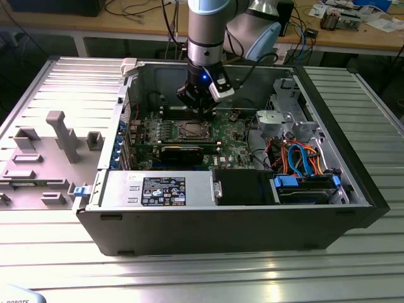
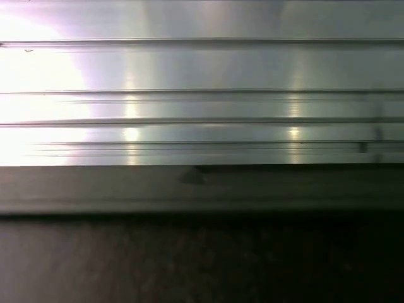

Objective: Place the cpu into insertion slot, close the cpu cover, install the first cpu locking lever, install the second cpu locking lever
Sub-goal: 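Install the first cpu locking lever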

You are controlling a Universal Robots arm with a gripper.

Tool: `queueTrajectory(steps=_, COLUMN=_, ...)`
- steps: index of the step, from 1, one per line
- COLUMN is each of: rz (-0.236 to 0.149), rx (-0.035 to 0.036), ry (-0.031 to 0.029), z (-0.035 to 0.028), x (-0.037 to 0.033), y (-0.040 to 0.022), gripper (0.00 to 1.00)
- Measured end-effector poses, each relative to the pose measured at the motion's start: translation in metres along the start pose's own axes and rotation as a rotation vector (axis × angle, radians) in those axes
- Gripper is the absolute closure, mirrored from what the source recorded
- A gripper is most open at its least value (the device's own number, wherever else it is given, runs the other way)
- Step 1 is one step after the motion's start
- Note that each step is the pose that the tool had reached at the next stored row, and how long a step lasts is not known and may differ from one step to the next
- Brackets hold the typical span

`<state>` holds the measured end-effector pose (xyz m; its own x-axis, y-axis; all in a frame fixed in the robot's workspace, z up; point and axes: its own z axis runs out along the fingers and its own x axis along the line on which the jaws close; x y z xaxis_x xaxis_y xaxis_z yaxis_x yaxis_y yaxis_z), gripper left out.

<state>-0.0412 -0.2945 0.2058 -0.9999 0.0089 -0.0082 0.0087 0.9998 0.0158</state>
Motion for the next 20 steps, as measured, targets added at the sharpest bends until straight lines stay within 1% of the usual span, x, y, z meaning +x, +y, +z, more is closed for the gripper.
queueTrajectory(steps=8, rz=0.000, rx=0.0000, ry=0.0001, z=0.0019, x=0.0000, y=-0.0008, gripper=0.89)
queueTrajectory(steps=20, rz=0.000, rx=0.0002, ry=0.0000, z=0.0018, x=-0.0003, y=-0.0016, gripper=0.89)
